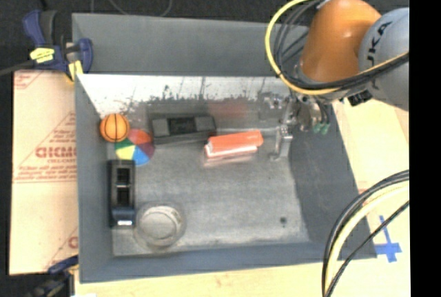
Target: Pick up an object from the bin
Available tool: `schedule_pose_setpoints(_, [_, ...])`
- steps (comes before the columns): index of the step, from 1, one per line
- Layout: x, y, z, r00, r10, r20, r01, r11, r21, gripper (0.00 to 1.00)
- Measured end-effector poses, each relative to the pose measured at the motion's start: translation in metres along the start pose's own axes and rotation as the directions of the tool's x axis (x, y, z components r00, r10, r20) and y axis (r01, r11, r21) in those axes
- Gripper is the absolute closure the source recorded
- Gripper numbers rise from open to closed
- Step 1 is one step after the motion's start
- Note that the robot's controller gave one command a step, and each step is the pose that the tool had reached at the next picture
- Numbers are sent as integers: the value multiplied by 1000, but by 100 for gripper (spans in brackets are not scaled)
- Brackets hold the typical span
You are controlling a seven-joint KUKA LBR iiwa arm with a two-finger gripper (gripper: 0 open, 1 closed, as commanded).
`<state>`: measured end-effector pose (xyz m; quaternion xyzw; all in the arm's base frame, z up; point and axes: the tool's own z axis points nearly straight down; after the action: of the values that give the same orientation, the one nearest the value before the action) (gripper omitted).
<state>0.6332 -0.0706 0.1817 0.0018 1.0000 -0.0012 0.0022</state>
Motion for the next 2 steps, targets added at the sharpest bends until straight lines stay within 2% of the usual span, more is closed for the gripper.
schedule_pose_setpoints(1, [0, 37, 30, 999, -47, 3, 47, 999, 1, 0])
schedule_pose_setpoints(2, [0, 59, 53, 999, 52, -1, -52, 999, -4, 0])
